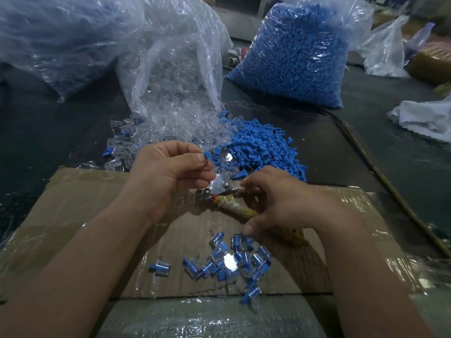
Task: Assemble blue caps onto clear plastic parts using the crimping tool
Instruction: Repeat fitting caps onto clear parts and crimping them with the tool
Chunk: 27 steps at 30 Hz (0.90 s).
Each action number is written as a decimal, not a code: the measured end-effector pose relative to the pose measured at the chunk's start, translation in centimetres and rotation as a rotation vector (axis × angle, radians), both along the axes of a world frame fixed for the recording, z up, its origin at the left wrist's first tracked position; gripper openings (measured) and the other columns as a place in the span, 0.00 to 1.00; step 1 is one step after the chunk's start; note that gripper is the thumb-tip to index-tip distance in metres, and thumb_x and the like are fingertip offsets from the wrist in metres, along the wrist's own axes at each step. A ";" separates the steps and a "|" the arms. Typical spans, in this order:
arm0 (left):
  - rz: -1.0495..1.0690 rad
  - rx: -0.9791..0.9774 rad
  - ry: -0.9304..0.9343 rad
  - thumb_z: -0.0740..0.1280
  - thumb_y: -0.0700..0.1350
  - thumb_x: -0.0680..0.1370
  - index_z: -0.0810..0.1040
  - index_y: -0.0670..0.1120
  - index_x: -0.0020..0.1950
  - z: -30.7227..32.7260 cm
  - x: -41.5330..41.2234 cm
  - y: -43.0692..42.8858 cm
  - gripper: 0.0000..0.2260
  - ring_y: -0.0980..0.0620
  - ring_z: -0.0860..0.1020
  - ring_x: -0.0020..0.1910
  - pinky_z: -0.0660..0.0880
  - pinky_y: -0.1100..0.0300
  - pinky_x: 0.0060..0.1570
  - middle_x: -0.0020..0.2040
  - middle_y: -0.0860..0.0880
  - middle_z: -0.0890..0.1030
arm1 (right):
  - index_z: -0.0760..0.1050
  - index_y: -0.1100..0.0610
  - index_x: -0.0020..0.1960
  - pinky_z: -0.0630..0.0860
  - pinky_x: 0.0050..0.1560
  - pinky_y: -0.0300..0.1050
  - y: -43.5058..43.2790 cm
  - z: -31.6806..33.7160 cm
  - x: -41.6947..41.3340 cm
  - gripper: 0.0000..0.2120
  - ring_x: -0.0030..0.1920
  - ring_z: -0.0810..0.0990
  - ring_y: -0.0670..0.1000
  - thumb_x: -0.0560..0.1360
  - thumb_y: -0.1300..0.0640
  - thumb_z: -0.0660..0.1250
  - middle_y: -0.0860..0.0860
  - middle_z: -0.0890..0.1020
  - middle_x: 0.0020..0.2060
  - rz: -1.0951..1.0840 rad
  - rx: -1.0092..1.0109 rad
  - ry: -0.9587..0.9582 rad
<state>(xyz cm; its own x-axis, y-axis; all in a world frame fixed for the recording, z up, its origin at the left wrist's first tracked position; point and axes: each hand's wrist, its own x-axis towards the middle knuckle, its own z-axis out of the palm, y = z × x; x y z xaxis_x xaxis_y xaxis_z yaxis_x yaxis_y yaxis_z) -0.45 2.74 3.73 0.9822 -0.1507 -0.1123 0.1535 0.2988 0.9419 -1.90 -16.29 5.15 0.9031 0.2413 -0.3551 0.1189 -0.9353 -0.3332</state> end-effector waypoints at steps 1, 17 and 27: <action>0.001 0.000 -0.001 0.67 0.38 0.60 0.74 0.39 0.37 0.0 0.0 0.0 0.08 0.51 0.80 0.26 0.77 0.64 0.26 0.28 0.44 0.80 | 0.67 0.45 0.63 0.69 0.56 0.47 0.2 0.0 0.0 0.37 0.54 0.67 0.46 0.58 0.39 0.76 0.41 0.67 0.49 -0.017 0.007 -0.012; 0.026 -0.046 -0.051 0.66 0.38 0.61 0.73 0.39 0.38 -0.1 0.3 0.3 0.07 0.52 0.81 0.27 0.77 0.65 0.26 0.29 0.45 0.81 | 0.71 0.51 0.43 0.63 0.34 0.41 0.6 -0.7 0.3 0.05 0.37 0.69 0.46 0.69 0.57 0.66 0.46 0.72 0.37 -0.108 -0.060 -0.408; 0.052 -0.045 -0.072 0.66 0.38 0.62 0.74 0.40 0.38 -0.8 0.3 0.0 0.07 0.51 0.81 0.28 0.76 0.65 0.26 0.29 0.45 0.81 | 0.63 0.49 0.44 0.58 0.30 0.40 0.8 -0.3 -0.2 0.11 0.33 0.67 0.42 0.68 0.57 0.65 0.43 0.68 0.34 -0.183 0.149 -0.494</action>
